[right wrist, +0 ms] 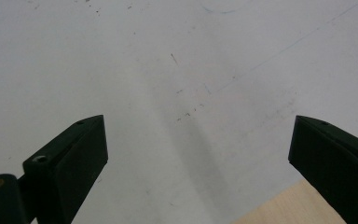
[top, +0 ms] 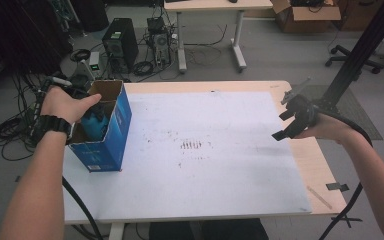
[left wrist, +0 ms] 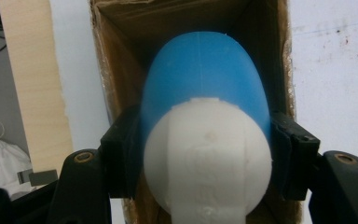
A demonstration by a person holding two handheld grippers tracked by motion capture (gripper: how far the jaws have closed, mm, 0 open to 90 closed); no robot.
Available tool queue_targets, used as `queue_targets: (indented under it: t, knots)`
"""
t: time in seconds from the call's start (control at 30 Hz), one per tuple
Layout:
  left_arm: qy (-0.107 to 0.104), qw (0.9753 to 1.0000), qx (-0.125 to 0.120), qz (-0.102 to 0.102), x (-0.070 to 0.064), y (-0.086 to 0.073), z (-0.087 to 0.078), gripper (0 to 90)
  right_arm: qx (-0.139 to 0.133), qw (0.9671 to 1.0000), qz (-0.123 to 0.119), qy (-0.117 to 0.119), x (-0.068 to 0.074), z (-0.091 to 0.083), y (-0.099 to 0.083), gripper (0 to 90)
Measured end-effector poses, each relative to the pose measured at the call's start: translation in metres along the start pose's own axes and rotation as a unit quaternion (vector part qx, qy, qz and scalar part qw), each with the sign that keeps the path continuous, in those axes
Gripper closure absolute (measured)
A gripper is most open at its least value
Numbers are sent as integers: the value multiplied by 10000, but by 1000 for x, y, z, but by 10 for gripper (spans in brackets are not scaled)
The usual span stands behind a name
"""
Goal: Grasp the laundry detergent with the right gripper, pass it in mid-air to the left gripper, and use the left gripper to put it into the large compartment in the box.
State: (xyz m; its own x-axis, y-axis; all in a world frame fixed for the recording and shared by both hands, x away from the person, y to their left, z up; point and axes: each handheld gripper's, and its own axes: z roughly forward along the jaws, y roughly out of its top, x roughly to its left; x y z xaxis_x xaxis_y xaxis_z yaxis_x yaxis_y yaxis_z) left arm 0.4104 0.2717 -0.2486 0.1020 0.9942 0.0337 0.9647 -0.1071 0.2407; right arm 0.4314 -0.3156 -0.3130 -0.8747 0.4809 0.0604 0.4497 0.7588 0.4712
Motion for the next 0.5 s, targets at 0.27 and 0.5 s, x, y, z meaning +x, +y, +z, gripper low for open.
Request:
queue_targets:
  t: [0.27,0.5]
  knots:
    - [9,10000,22,-11,1,-3,10,379,-10,10000,7,10,0,1,0,44]
    - [-8,10000,72,3,2,-4,18,379,-12,10000,1,22,0,2,2,44]
